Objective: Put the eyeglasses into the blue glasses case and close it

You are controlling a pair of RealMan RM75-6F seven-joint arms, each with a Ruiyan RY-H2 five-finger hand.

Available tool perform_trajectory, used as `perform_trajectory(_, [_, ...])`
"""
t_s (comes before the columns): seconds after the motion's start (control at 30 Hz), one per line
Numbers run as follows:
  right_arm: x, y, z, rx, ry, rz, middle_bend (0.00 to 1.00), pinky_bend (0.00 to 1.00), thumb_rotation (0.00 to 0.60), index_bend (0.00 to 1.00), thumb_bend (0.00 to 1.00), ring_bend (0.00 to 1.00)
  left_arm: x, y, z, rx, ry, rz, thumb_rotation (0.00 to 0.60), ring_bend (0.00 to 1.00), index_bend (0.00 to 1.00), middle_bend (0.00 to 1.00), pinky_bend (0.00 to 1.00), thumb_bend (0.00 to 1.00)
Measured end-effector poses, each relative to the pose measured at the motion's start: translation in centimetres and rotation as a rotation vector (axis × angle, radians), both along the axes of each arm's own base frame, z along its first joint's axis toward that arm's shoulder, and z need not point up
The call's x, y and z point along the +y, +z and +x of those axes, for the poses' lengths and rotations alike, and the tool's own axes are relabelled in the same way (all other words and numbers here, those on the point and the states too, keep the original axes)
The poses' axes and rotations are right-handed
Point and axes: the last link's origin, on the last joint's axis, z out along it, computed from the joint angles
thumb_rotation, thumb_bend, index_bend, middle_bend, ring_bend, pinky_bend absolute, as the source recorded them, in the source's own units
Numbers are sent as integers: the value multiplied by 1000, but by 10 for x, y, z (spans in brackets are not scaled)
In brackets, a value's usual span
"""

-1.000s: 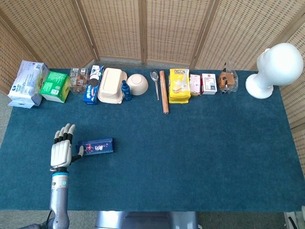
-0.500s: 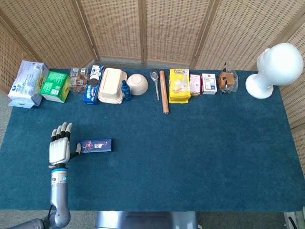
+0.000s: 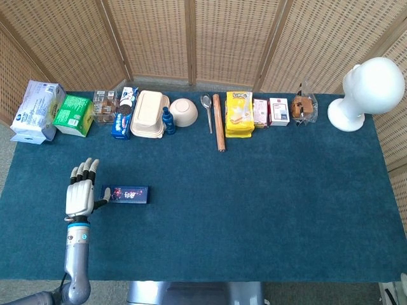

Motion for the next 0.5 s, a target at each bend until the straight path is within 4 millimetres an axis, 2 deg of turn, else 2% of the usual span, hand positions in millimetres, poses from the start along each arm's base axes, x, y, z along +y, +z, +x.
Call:
perform_trajectory(0.13, [-4,-3,3,4,5,7,274,190,463,0,354,73,-9,12,13,-34,-32,-87,476,0,39,0,0,367])
perform_trajectory(0.27, [-8,-5,4,7,3,11,273,190,464,0,353,73,-22,31,23,8,-62,-192,475,0,42,0,0,340])
perform_trajectory(0.37, [-9,-5,5,10,0,11,273,190,463,0,352,73,-29,40,25,78,-66,-264,472,0,47,0,0,323])
perform_trajectory(0.5, [-10,-6,5,11,-7,10,273,190,461,0,354,73,-33,42,25,155,-53,-340,473,0,48,0,0,307])
